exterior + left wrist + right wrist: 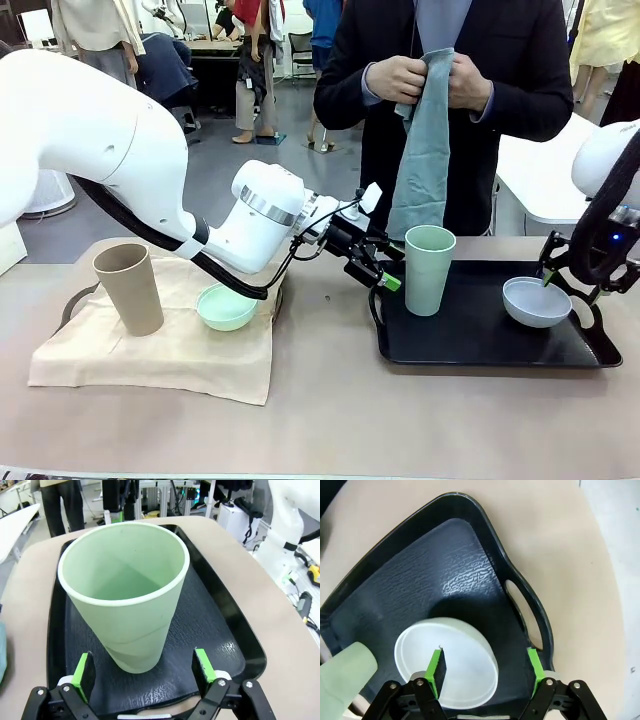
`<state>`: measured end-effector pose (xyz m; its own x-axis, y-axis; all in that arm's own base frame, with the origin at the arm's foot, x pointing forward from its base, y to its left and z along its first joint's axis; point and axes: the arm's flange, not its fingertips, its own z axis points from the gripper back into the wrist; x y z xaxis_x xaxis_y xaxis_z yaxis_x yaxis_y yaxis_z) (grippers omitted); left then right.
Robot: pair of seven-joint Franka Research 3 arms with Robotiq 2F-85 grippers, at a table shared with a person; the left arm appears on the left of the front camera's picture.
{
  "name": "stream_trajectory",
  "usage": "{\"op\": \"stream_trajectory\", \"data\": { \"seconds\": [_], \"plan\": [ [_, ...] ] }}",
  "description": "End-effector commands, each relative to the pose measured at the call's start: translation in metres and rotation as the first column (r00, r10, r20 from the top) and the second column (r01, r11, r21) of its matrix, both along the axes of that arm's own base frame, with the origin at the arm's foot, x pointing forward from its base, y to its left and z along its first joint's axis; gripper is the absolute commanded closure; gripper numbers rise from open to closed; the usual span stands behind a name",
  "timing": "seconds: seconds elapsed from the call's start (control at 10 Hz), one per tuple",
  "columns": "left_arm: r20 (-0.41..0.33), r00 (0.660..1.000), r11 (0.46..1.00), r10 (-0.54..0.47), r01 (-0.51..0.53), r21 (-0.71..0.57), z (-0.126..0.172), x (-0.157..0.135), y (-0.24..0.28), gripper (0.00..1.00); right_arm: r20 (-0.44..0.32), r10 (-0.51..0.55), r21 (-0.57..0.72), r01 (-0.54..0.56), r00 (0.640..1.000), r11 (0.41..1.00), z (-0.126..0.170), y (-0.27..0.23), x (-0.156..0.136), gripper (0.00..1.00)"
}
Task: Set up a tray with a mat and arrange the tableware.
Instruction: Pick up the Picnic Bowl and Reusable plastic cup from the Handle tray in front of the human's position and hold them in the air.
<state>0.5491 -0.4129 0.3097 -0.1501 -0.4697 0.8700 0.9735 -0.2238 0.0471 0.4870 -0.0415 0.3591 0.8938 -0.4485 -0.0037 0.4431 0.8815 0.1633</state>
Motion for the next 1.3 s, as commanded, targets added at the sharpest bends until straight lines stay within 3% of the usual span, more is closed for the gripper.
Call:
{"op": "stream_trajectory", "data": {
  "seconds": [0.0, 0.4, 1.0, 1.1, 1.2],
  "plan": [
    [-0.001, 1.0, 1.0, 0.015, -0.015, -0.002, -0.004, 0.007, -0.007, 0.0, 0.007, 0.013, -0.028, -0.013, 1.0, 1.0, -0.007, 0.001, 0.012, 0.19],
    [-0.002, 1.0, 1.0, 0.01, -0.01, 0.001, -0.015, 0.016, -0.036, 0.0, -0.01, 0.048, -0.046, -0.048, 0.999, 0.998, -0.032, 0.008, 0.016, 0.19],
    [-0.024, 0.999, 0.999, -0.036, 0.036, 0.018, -0.018, 0.014, -0.062, 0.0, 0.001, 0.074, -0.014, -0.074, 0.997, 0.997, -0.042, 0.006, 0.015, 0.19],
    [-0.012, 0.999, 0.999, -0.04, 0.04, 0.012, -0.019, 0.013, -0.061, 0.0, -0.001, 0.081, -0.011, -0.081, 0.997, 0.997, -0.042, 0.005, 0.015, 0.75],
    [-0.003, 0.999, 0.999, -0.045, 0.045, 0.006, -0.019, 0.013, -0.061, 0.28, -0.005, 0.085, -0.007, -0.085, 0.996, 0.996, -0.042, 0.005, 0.015, 0.78]
  ]
}}
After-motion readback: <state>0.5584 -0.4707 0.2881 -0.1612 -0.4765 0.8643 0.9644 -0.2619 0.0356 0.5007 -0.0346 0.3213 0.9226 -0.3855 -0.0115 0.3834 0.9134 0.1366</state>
